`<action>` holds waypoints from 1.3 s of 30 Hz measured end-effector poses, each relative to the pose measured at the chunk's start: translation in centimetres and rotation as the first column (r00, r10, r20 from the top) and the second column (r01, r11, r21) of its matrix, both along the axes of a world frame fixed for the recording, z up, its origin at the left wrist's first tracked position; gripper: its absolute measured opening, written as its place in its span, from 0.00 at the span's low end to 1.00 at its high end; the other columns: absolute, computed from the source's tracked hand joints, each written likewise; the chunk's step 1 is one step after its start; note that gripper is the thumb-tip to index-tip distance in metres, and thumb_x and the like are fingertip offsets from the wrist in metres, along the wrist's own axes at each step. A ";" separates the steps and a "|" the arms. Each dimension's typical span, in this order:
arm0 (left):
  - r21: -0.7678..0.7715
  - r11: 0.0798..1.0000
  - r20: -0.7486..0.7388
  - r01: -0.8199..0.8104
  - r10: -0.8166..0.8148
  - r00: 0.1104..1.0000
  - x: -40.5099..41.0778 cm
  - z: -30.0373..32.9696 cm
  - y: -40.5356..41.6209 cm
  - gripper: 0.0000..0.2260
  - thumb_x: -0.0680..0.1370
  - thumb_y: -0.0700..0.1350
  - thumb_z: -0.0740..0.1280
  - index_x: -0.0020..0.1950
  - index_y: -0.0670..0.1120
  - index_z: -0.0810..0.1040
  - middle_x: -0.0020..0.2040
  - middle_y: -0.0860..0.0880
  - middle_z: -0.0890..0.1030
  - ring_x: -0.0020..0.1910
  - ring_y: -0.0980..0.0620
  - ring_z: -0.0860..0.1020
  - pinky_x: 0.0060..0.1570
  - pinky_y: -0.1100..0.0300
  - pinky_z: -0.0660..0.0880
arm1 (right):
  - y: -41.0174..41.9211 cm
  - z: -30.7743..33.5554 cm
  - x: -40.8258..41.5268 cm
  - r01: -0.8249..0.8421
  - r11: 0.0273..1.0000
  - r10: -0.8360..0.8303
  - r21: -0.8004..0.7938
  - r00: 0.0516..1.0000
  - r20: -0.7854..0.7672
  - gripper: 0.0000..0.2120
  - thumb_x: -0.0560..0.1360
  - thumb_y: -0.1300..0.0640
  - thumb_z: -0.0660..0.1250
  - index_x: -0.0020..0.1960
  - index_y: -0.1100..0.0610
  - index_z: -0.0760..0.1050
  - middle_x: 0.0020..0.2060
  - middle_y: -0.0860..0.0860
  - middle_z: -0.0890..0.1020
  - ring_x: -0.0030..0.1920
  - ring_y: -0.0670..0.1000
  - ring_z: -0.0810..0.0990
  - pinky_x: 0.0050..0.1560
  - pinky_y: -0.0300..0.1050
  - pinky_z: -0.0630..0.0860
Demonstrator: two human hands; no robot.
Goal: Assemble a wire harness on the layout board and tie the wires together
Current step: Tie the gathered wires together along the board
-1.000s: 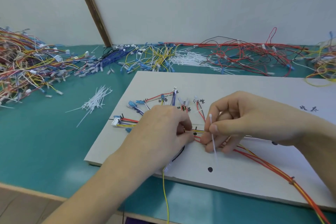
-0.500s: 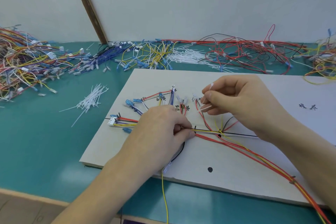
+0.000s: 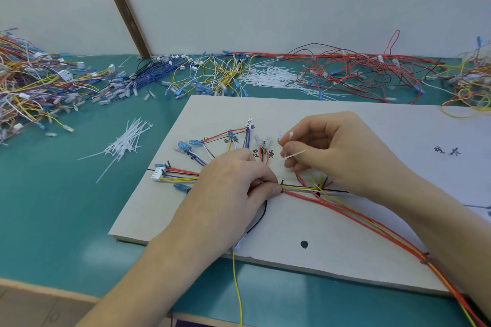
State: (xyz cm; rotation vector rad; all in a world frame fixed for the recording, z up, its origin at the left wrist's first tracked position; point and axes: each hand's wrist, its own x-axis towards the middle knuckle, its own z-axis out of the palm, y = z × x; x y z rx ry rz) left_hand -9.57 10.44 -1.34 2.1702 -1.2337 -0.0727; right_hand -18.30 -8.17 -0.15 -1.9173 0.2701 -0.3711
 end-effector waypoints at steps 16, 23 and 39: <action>-0.096 0.995 0.016 0.003 -0.001 1.000 -0.2 -0.4 0.5 0.07 0.73 0.42 0.78 0.42 0.52 0.82 0.38 0.58 0.77 0.40 0.60 0.76 0.40 0.70 0.70 | 0.5 -0.2 -0.3 -0.221 0.960 0.205 -0.169 0.973 -0.105 0.09 0.76 0.64 0.73 0.43 0.52 0.86 0.32 0.47 0.85 0.28 0.38 0.74 0.31 0.28 0.69; -0.114 0.992 0.068 -0.048 0.056 0.996 -1.0 -0.4 0.5 0.07 0.73 0.43 0.78 0.41 0.51 0.81 0.36 0.57 0.78 0.40 0.57 0.75 0.41 0.62 0.72 | 0.2 0.0 -0.8 -0.346 0.917 0.308 -0.199 0.930 -0.201 0.10 0.73 0.64 0.75 0.51 0.52 0.83 0.35 0.38 0.82 0.32 0.38 0.73 0.35 0.27 0.68; 0.015 0.998 0.067 0.069 -0.070 0.995 -1.8 0.0 1.2 0.10 0.73 0.61 0.74 0.47 0.56 0.86 0.44 0.60 0.77 0.52 0.57 0.72 0.55 0.63 0.69 | 0.3 -0.5 -0.6 -0.302 0.934 0.264 -0.194 0.944 -0.197 0.12 0.73 0.66 0.73 0.49 0.51 0.85 0.41 0.48 0.86 0.36 0.42 0.75 0.38 0.31 0.71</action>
